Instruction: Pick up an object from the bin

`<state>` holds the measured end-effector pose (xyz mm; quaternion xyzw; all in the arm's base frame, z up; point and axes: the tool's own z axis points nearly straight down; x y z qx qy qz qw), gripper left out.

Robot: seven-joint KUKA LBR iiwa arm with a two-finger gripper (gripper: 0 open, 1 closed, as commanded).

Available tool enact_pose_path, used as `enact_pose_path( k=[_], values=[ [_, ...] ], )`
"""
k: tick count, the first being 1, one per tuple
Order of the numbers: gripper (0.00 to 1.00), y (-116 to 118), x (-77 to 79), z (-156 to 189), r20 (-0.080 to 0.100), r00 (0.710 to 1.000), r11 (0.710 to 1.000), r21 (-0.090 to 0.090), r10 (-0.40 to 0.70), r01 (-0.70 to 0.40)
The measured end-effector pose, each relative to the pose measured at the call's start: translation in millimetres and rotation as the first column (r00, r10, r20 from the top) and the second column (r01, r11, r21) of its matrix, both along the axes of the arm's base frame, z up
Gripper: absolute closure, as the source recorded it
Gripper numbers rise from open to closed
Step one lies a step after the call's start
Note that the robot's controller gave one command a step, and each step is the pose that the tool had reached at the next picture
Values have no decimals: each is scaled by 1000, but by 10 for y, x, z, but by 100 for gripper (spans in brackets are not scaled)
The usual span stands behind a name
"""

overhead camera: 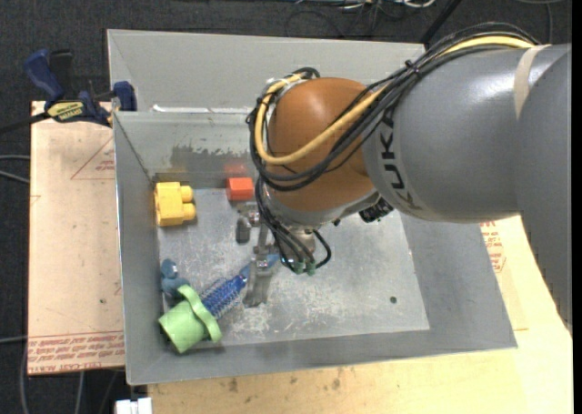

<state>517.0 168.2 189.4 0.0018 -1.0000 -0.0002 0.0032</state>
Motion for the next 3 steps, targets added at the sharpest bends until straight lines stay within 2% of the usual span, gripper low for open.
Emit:
enact_pose_path(
  k=[1,2,3],
  values=[
    [0,-125,109,-1173,0,1000,1000,-1,-2,2],
    [100,-122,121,-1132,5,1000,1000,1,-2,2],
    [100,-22,10,793,13,995,995,3,-96,96]
  ],
)
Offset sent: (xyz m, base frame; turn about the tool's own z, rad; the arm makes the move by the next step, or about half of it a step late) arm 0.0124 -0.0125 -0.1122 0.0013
